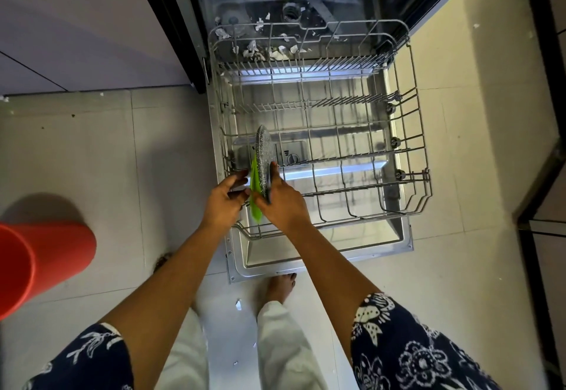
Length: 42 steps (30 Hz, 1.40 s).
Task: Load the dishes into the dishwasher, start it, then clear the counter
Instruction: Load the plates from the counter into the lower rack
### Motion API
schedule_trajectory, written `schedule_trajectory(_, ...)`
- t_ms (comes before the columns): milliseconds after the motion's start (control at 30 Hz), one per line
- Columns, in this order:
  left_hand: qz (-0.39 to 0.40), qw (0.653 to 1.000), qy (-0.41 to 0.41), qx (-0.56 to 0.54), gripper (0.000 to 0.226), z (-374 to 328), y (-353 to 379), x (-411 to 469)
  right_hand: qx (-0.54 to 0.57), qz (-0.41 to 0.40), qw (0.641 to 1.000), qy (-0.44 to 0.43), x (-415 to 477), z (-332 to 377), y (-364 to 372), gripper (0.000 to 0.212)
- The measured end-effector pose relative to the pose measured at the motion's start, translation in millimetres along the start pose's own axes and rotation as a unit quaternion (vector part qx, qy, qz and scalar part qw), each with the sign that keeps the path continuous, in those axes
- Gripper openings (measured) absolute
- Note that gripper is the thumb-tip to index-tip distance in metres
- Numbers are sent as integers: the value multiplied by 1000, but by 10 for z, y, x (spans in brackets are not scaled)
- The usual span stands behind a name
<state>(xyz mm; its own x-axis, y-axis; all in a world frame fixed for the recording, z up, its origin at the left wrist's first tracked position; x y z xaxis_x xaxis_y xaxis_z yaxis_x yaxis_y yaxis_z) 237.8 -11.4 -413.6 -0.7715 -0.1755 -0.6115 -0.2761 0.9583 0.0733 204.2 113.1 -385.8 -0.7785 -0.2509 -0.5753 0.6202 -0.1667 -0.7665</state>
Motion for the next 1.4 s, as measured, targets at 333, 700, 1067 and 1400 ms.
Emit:
schedule_trajectory(333,3,996,-58,-63,43,117,84,-85,20,-104,992,71,-535,-58,-602,42)
schedule_trajectory(700,-12,998,-63,-19,45,53,98,-34,-73,-19,994,79,-271,-182,-31,36)
schedule_trajectory(1067,-15,999,-28,17,49,111,119,-23,58,77,986,139,-216,-545,321,33)
schedule_trajectory(1400,-32,998,-56,-3,48,-41,40,-166,41,108,982,148,-318,-471,114,56)
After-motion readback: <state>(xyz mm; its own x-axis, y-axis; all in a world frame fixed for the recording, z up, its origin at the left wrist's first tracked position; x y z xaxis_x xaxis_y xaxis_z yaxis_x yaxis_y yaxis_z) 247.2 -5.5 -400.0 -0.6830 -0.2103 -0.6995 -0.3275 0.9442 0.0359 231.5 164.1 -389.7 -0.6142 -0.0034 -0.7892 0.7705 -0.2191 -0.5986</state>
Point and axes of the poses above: each hand's wrist, its own x-axis towards the middle knuckle, its own y-axis out of the palm, z = x × y, the point moved 2 cm from there along x, towards the middle knuckle, and after that the axes turned 10 degrees about -x, right-handed, at the moved point
